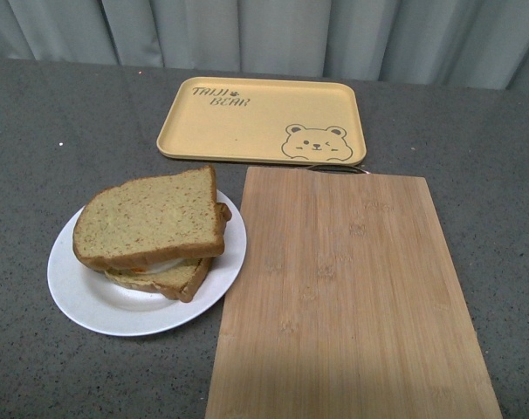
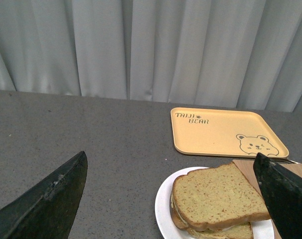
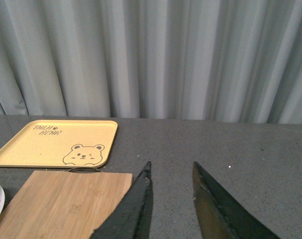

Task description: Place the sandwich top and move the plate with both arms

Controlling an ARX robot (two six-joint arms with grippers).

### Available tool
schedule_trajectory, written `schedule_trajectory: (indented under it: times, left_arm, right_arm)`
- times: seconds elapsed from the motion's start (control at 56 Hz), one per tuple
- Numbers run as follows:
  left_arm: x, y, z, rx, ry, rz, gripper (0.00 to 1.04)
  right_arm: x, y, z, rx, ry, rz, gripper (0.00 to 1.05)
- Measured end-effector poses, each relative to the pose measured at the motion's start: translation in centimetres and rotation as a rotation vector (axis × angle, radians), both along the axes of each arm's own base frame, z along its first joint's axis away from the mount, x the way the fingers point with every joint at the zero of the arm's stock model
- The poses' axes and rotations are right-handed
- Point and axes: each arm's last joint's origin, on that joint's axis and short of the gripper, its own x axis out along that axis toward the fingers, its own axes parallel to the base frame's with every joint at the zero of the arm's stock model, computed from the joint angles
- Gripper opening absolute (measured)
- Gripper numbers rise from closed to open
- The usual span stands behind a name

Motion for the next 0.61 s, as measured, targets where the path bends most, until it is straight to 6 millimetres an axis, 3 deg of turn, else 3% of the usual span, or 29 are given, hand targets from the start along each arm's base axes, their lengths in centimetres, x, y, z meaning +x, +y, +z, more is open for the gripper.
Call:
schedule_trajectory:
  times: [0.393,0.518,0.607]
  left_arm:
    - [0.0,0.0,0.0,-0.003,0.002,0.001,0.98]
    - [0.9,0.2,-1.1,-0.211,0.349,0.024,0.98]
    - [2.0,0.4,-2.0,-0.374,0.473,0.048,0.98]
  right_arm:
    - [0.0,0.0,0.0,0.000,0.000,0.000,0.97]
    - [0.0,0.0,0.0,0.000,0.000,0.000,0.95]
    - [0.0,0.0,0.0,0.000,0.000,0.000,0.95]
